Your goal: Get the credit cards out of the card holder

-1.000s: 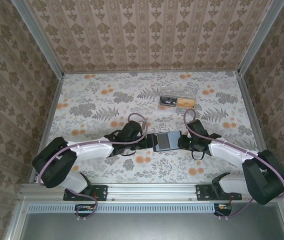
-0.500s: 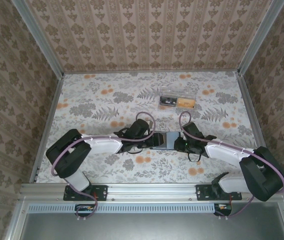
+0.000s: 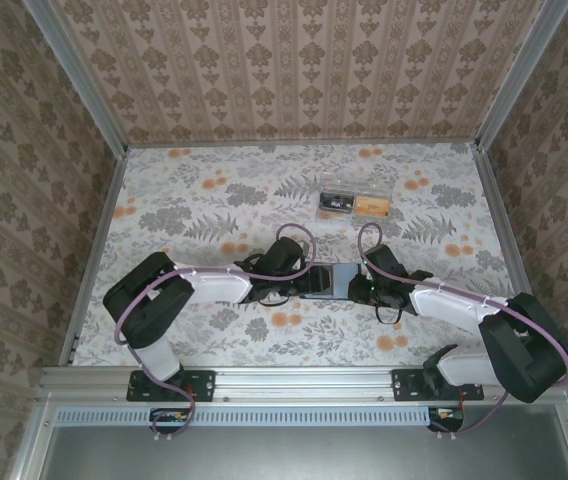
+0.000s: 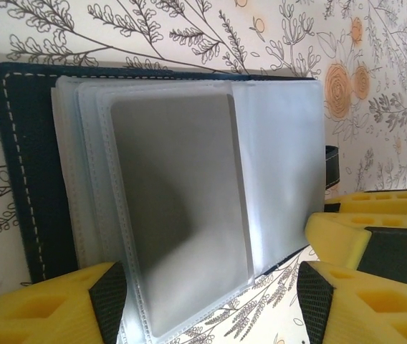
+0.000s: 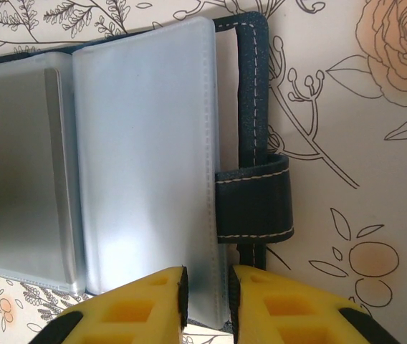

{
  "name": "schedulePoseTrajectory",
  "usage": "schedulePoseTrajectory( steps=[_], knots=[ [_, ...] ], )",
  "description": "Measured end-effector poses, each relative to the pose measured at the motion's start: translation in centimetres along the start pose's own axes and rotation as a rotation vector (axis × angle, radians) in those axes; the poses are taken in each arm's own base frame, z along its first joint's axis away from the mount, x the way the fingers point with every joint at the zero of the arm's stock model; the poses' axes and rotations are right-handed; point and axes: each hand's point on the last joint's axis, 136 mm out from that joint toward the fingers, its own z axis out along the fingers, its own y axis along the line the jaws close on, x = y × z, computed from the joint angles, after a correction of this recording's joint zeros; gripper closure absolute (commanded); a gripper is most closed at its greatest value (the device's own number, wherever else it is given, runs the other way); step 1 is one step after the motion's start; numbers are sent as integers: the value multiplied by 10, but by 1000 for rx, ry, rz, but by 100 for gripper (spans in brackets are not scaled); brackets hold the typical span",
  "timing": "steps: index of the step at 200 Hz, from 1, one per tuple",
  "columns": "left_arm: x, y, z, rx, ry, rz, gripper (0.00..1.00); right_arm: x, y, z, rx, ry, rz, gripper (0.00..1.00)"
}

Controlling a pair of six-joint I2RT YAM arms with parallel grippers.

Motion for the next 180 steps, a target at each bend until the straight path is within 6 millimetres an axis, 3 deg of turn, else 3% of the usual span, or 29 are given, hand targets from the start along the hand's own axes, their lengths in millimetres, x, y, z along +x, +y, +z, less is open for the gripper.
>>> schedulePoseTrajectory(
  steps=[62,180],
  knots=[
    [-3,-1,7,-25,20,-8,33,0,-1,0,4,-3,0,74],
    [-4,-34,7,95,10,59,28,-2,-3,0,19,-15,11,73]
  ],
)
